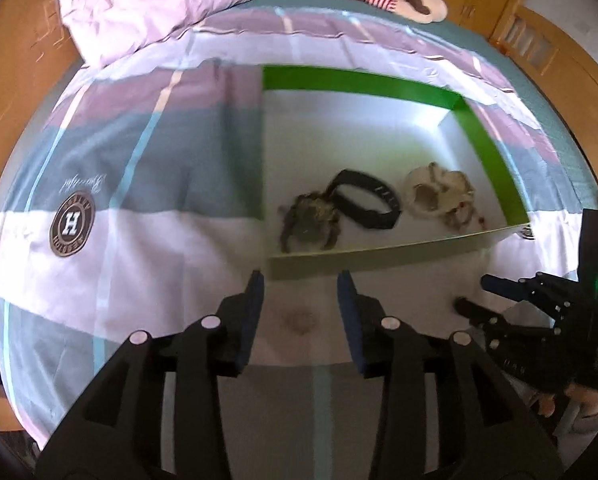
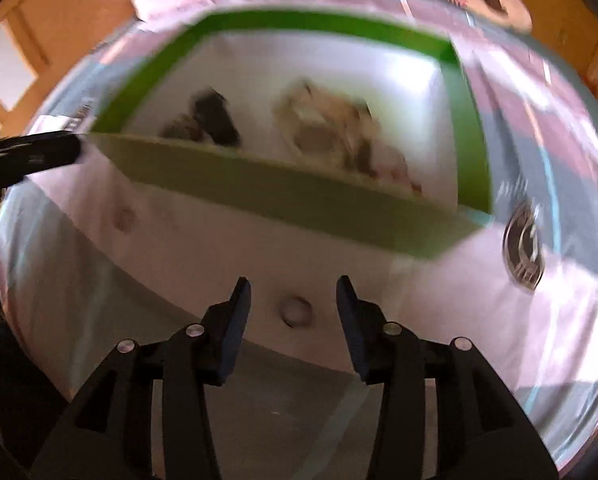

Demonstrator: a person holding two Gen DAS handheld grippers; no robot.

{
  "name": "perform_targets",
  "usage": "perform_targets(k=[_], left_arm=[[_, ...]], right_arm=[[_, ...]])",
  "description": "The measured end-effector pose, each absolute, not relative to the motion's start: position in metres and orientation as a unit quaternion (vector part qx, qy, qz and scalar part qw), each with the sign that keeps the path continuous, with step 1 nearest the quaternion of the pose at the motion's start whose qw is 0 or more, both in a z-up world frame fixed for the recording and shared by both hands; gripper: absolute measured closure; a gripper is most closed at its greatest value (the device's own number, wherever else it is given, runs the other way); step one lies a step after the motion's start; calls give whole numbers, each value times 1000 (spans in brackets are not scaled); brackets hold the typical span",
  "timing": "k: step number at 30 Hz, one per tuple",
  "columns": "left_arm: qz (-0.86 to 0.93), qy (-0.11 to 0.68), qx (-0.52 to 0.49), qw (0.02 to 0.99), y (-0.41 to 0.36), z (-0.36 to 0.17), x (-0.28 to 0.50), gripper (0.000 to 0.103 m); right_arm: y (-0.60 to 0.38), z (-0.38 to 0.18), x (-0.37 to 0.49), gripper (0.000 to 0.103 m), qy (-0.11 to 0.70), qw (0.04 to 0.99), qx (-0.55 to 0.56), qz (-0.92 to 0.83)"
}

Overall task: Organize jewelry
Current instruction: 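Grasp the gold beaded ring with the left tool while the right tool grasps the black ring, then carry both rings over the green box with both tools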

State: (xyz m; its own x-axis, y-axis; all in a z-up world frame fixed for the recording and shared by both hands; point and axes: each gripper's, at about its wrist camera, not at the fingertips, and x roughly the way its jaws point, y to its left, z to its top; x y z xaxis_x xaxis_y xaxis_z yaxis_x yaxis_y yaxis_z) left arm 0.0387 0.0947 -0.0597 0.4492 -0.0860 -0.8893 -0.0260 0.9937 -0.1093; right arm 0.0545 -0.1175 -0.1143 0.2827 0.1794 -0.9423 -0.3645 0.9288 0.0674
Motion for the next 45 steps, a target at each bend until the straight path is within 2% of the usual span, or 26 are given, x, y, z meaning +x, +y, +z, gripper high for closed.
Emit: perform_targets(k=[5, 11, 12, 14, 16, 18, 20, 22, 33, 39, 45], left_arm=[[-27, 558, -54, 828, 94, -82, 42, 54], [-12, 592, -28, 805, 78, -118, 49, 53], [-8, 597, -26, 802, 77, -124, 51, 53], [-4, 604, -18, 797, 74, -133, 52, 53], [3, 601, -8, 799, 71, -136, 53, 54], [6, 595, -4, 804, 69, -136, 52, 61], [8, 592, -4, 806, 68, -135, 51, 76], [10, 591, -9, 806, 68, -133, 51, 82], [5, 563, -10, 826, 73, -102, 39, 82], [9, 561, -3, 828, 71, -102, 35, 82], [6, 501, -12, 866, 68, -74, 30, 82]], right_arm=[[-119, -128, 61, 58, 592, 788, -76, 151], [-114, -131, 58, 59, 586, 792, -90, 146], [-113, -131, 57, 61, 585, 792, -92, 147], [-111, -131, 55, 76, 585, 791, -93, 153], [-110, -131, 52, 82, 585, 790, -94, 158], [-109, -131, 50, 83, 583, 791, -97, 159], [-107, -131, 47, 83, 581, 792, -100, 160], [-107, -130, 46, 83, 579, 792, -103, 160], [-101, -110, 28, 83, 559, 807, -92, 167], [-85, -93, 21, 83, 546, 812, -94, 184], [-81, -72, 15, 83, 515, 827, -87, 208]])
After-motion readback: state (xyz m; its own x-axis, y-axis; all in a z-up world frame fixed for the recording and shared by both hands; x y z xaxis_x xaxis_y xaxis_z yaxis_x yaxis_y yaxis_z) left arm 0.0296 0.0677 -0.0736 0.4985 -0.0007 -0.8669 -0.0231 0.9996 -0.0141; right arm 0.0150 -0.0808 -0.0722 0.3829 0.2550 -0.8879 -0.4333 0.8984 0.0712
